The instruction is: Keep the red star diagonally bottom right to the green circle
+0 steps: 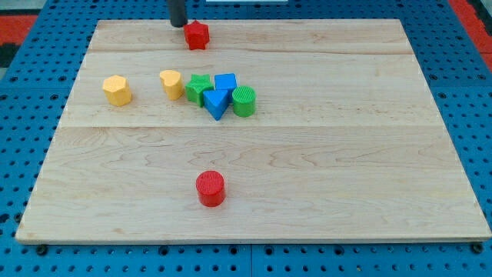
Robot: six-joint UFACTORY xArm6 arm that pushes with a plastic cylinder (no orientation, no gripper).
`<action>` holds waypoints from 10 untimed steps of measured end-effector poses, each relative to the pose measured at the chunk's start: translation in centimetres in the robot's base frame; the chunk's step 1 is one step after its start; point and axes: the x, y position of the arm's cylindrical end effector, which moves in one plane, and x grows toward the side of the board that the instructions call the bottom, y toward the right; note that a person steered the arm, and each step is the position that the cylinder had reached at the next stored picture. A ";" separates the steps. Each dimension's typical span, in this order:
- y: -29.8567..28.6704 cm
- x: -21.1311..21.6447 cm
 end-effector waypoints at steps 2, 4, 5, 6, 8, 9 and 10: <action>15.3 5.5; 17.2 6.6; 13.2 1.2; 6.9 1.2; 15.7 11.8; 18.6 17.1; 18.9 20.3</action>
